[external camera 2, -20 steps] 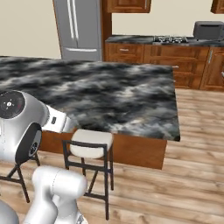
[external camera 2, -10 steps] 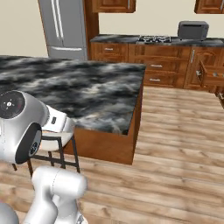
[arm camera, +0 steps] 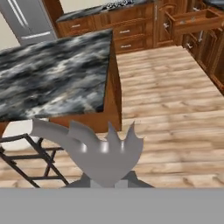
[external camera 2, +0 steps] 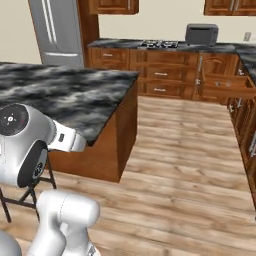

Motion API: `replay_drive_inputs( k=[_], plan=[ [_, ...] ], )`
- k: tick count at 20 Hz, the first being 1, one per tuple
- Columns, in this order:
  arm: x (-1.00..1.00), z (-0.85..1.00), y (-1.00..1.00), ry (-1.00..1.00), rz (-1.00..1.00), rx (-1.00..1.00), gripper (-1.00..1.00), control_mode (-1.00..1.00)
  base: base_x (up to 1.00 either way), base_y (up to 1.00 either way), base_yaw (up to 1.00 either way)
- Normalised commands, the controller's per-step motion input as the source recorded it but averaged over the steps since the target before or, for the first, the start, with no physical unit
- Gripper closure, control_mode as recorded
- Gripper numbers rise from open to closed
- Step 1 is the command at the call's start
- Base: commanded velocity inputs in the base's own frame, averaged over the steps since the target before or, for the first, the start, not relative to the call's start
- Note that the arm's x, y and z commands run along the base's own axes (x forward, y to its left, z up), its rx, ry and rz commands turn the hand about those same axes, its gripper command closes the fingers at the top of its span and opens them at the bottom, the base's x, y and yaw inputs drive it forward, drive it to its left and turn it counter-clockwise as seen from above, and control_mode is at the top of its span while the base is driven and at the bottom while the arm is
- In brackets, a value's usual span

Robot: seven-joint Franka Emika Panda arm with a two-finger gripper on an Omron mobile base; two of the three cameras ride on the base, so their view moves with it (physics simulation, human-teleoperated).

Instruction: Pick up the metallic utensils from the counter and place them in the open drawer. Make sure not to pick up any wooden utensils.

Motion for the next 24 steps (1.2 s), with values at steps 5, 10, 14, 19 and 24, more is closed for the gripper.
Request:
replay_drive_inputs(
  k=[5, 10, 14, 19, 24],
  plan=[
    [0.00, 0.00, 0.00, 0.00, 0.00, 0.00, 1.00, 1.00, 0.85, -1.00, 0.09],
    [0.00, 0.00, 0.00, 0.00, 0.00, 0.00, 1.00, 1.00, 1.00, -1.00, 0.11],
    [0.00, 0.00, 0.00, 0.00, 0.00, 0.00, 1.00, 1.00, 0.66, -1.00, 0.08],
    [0.00, 0.00, 0.00, 0.00, 0.00, 0.00, 1.00, 1.00, 0.31, -1.00, 0.07],
    [0.00, 0.00, 0.00, 0.00, 0.00, 0.00, 1.00, 1.00, -0.11, -1.00, 0.02]
  ],
)
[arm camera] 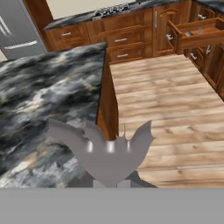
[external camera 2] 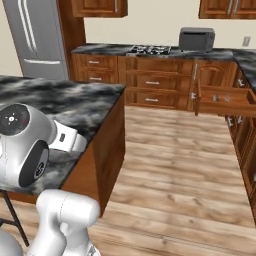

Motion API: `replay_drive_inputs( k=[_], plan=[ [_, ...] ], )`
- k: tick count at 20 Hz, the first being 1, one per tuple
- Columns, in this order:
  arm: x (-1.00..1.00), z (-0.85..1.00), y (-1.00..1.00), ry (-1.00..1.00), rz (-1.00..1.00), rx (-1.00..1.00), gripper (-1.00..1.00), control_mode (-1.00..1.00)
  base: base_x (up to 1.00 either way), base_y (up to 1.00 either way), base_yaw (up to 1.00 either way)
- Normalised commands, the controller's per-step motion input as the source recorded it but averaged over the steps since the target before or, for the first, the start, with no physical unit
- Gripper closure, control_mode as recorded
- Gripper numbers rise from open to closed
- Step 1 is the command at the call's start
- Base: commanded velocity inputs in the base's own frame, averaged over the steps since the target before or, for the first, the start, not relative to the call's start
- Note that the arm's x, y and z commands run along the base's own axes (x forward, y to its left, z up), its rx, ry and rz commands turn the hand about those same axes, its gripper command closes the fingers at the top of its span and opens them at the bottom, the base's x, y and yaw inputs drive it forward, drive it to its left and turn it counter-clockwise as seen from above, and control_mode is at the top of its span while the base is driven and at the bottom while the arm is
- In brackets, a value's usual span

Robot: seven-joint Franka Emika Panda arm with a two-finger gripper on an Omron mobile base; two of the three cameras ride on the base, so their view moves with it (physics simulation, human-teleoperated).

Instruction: Pick up the metallic utensils from the counter and place them in the open drawer. Make sure not to pick up any wooden utensils.

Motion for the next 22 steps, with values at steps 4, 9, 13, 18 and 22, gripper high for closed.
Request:
replay_drive_inputs(
  k=[4, 9, 13, 18, 22],
  plan=[
    [0.00, 0.00, 0.00, 0.00, 0.00, 0.00, 1.00, 1.00, -0.17, -1.00, -0.09],
    [0.00, 0.00, 0.00, 0.00, 0.00, 0.00, 1.00, 1.00, -0.06, -1.00, -0.23],
    [0.00, 0.00, 0.00, 0.00, 0.00, 0.00, 1.00, 1.00, -0.07, -1.00, -0.37],
    [0.00, 0.00, 0.00, 0.00, 0.00, 0.00, 1.00, 1.00, 0.11, -1.00, -0.43],
    [0.00, 0.00, 0.00, 0.00, 0.00, 0.00, 1.00, 1.00, 0.23, -1.00, -0.34]
  ],
)
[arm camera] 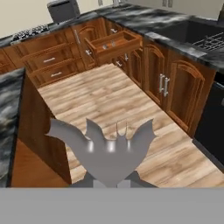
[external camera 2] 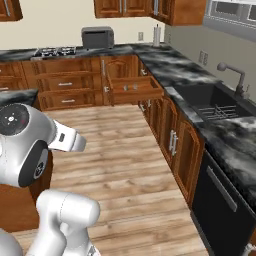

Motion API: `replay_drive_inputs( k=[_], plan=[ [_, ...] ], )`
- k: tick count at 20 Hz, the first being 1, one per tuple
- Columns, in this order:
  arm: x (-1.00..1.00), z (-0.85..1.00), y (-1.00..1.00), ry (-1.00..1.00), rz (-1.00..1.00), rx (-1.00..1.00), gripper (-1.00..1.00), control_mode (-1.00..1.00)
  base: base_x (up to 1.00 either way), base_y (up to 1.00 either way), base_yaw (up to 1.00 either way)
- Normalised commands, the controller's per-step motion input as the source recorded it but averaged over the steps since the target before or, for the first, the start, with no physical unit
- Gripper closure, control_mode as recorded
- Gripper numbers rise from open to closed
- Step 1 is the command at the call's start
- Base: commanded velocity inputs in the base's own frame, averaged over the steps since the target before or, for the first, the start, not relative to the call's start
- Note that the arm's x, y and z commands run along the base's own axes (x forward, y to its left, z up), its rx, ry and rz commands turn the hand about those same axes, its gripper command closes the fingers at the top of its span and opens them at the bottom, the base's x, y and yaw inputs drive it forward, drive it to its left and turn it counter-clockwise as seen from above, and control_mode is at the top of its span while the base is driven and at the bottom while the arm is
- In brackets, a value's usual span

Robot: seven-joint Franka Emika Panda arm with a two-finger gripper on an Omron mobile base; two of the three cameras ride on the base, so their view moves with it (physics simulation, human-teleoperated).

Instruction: Pick up the metallic utensils from the counter and place them in the open drawer. Make sure not to pick up any wooden utensils.

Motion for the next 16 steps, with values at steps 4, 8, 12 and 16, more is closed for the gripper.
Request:
replay_drive_inputs(
  k=[4, 8, 12, 16],
  plan=[
    [0.00, 0.00, 0.00, 0.00, 0.00, 0.00, 1.00, 1.00, 1.00, -1.00, 0.25],
    [0.00, 0.00, 0.00, 0.00, 0.00, 0.00, 1.00, 1.00, 1.00, -0.25, 0.22],
    [0.00, 0.00, 0.00, 0.00, 0.00, 0.00, 1.00, 1.00, 1.00, -0.66, 0.15],
    [0.00, 0.00, 0.00, 0.00, 0.00, 0.00, 1.00, 1.00, 1.00, -1.00, 0.15]
  ],
)
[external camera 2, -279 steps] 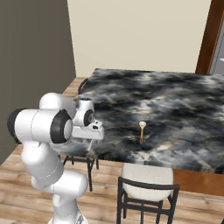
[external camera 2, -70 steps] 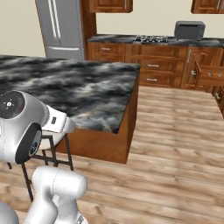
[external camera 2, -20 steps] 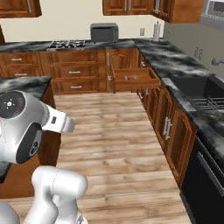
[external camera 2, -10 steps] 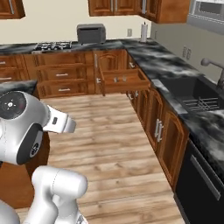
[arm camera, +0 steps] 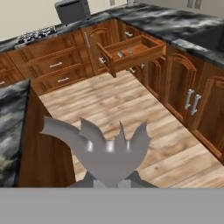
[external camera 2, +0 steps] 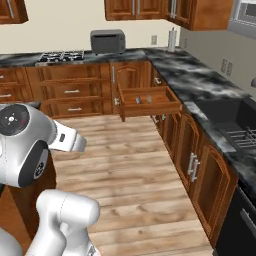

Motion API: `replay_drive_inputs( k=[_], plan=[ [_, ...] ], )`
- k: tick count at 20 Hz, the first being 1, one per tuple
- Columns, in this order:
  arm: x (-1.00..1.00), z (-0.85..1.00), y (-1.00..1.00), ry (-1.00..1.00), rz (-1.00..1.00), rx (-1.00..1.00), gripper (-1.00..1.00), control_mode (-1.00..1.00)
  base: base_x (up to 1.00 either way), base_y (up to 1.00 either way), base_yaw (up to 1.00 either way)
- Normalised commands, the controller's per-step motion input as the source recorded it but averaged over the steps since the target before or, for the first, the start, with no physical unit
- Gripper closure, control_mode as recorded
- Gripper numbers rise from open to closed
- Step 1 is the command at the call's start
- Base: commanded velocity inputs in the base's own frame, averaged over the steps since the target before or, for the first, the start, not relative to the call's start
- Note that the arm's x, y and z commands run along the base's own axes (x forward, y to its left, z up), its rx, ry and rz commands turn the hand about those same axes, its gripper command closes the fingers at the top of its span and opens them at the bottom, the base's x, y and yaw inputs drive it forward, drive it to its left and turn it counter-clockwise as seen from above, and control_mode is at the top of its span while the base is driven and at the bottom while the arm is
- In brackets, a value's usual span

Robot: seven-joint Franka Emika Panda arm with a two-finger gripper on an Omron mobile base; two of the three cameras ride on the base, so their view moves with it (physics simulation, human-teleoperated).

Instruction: Pick up the metallic utensils from the counter and place them in the open drawer. Make sure not to pick up any wooden utensils.

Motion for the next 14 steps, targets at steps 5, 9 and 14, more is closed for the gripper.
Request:
replay_drive_inputs(
  k=[5, 9, 14],
  plan=[
    [0.00, 0.00, 0.00, 0.00, 0.00, 0.00, 1.00, 1.00, 0.96, -1.00, 0.07],
    [0.00, 0.00, 0.00, 0.00, 0.00, 0.00, 1.00, 1.00, 1.00, -0.76, 0.17],
    [0.00, 0.00, 0.00, 0.00, 0.00, 0.00, 1.00, 1.00, 1.00, -0.79, 0.27]
  ],
)
